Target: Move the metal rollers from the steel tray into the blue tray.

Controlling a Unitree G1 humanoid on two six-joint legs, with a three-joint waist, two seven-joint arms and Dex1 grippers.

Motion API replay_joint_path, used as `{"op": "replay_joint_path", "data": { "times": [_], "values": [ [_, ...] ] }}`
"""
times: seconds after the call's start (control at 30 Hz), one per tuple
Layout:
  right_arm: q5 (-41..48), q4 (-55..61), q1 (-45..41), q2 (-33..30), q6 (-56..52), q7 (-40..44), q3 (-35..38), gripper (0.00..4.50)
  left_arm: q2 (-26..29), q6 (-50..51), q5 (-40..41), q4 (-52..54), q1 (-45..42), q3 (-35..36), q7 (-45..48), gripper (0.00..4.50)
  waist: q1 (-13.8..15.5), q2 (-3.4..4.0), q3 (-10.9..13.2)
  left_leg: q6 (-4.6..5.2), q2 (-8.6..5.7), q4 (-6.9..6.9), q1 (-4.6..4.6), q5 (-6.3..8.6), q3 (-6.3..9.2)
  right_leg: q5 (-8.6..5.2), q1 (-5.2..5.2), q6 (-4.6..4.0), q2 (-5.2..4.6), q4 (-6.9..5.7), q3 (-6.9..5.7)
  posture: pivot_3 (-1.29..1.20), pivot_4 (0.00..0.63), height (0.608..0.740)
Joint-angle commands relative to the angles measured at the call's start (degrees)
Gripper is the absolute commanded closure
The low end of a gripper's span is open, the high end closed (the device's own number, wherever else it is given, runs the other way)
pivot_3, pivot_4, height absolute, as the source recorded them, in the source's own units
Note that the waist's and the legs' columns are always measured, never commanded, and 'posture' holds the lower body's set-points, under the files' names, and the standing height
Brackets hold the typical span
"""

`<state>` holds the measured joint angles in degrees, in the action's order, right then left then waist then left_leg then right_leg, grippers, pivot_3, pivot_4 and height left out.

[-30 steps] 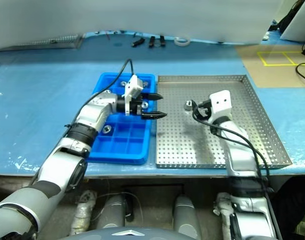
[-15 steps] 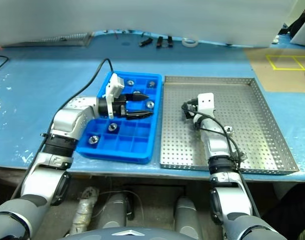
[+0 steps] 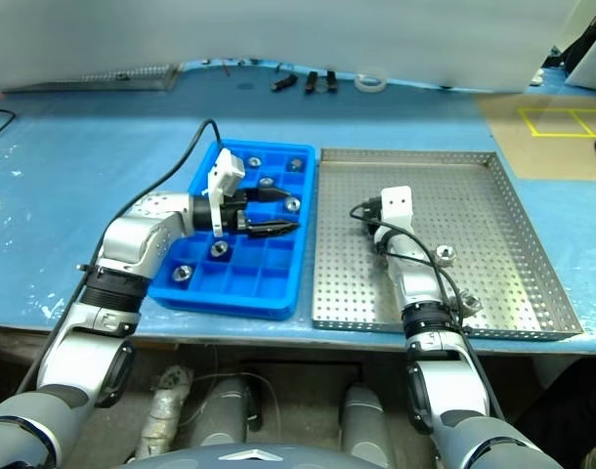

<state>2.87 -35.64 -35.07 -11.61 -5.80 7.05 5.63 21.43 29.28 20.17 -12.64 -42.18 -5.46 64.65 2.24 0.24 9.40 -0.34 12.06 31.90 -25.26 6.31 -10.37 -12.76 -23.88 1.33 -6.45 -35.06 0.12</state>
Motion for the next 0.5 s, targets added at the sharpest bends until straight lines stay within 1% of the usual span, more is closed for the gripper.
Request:
{"op": "replay_joint_path", "data": {
  "times": [0.03,0.23,0.27,0.37,0.5],
  "values": [
    [-0.04,2.41,-0.35,0.07,0.53,-0.54,0.19,2.86,0.5,-0.36,0.64,1.59,-0.25,-0.13,0.24,0.0,-0.01,0.0,0.0,0.0,0.0,0.0,0.0,0.0,0.0,0.0,0.0,0.0,0.0,0.0,0.0,-0.17,0.15,0.74],
    [0.72,7.16,0.86,-0.01,-0.61,1.59,-0.38,2.86,2.2,0.87,1.55,3.37,0.81,0.41,0.97,0.0,-0.02,0.0,0.0,-0.05,0.06,-0.06,0.0,-0.03,0.0,0.0,-0.05,0.0,0.06,0.01,0.0,-0.16,0.15,0.74],
    [1.55,9.64,1.11,-0.19,-2.02,3.27,-0.62,2.86,2.8,1.08,1.66,3.88,1.14,0.72,0.86,0.0,-0.01,-0.01,0.01,-0.07,0.06,-0.1,-0.01,-0.04,0.0,0.0,-0.08,0.0,0.07,0.02,0.0,-0.15,0.15,0.74],
    [5.78,21.14,2.21,-1.53,-8.22,12.08,-2.78,2.86,4.99,2.47,2.47,6.27,2.68,1.9,0.31,0.0,-0.01,0.01,0.03,-0.13,0.08,-0.23,-0.01,-0.08,0.0,0.0,-0.12,0.0,0.11,0.06,0.0,-0.12,0.15,0.74],
    [9.34,31.63,2.11,-4.55,-14.84,21.34,-6.19,2.86,7.62,3.85,3.4,9.72,5.62,3.71,-1.22,0.0,0.28,0.01,0.04,-0.26,0.17,-0.47,0.04,-0.16,0.02,0.0,-0.14,0.0,0.18,0.11,-0.04,-0.05,0.15,0.74]
  ]
}}
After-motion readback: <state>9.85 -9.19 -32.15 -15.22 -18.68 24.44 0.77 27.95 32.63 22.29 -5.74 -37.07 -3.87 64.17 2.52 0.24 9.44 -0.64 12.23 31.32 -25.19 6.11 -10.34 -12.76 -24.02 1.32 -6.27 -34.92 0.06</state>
